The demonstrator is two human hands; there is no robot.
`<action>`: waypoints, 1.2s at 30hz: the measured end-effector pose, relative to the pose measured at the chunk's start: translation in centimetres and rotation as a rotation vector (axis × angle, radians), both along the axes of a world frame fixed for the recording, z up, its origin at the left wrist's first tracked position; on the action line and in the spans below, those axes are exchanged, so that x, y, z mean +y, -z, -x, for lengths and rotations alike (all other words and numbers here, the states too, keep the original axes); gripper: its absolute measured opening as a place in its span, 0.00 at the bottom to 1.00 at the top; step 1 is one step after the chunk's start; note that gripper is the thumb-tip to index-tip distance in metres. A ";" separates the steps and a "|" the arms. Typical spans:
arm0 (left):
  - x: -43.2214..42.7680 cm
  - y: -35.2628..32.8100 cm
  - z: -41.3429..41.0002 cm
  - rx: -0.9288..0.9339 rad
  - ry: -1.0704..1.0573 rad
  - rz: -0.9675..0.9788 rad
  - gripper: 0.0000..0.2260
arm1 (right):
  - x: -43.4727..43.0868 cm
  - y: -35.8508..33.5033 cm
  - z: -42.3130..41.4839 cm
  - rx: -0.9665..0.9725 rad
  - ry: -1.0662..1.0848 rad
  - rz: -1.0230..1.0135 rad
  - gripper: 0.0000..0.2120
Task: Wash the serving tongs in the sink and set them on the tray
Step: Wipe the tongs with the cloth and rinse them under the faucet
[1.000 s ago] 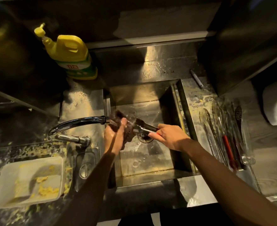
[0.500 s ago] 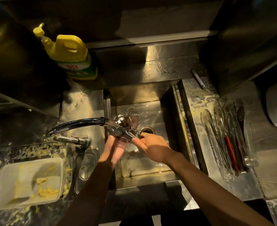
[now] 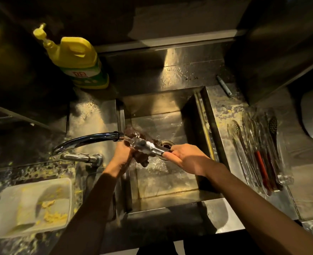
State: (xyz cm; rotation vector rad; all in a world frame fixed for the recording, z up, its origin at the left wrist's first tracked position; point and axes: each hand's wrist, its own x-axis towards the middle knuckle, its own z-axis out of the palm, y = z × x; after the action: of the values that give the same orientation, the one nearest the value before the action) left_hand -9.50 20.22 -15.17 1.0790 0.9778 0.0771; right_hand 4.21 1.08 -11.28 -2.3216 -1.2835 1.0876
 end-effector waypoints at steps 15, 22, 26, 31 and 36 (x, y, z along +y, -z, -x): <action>0.9 -0.4 0.4 0.066 0.161 -0.088 0.07 | -0.9 1.4 0.1 -0.113 -0.118 0.053 0.28; -0.9 -1.7 0.8 -0.261 -0.315 0.356 0.20 | -3.2 2.7 2.4 -0.108 0.174 -0.075 0.25; -2.9 -2.0 -0.6 -0.253 -0.373 0.515 0.27 | -0.7 2.6 4.1 0.048 0.175 -0.080 0.24; -2.3 -1.9 -0.7 -0.205 -0.327 0.466 0.31 | 0.9 2.7 4.2 0.227 0.315 -0.135 0.30; -2.0 -2.5 -0.6 -0.056 -0.123 -0.041 0.09 | -0.6 2.1 1.8 0.061 0.230 -0.029 0.28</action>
State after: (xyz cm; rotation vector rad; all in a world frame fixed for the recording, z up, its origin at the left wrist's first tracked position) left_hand -8.89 18.24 -12.63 1.0482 0.9948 0.2272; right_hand 2.36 0.48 -13.37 -2.3256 -0.9746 1.0474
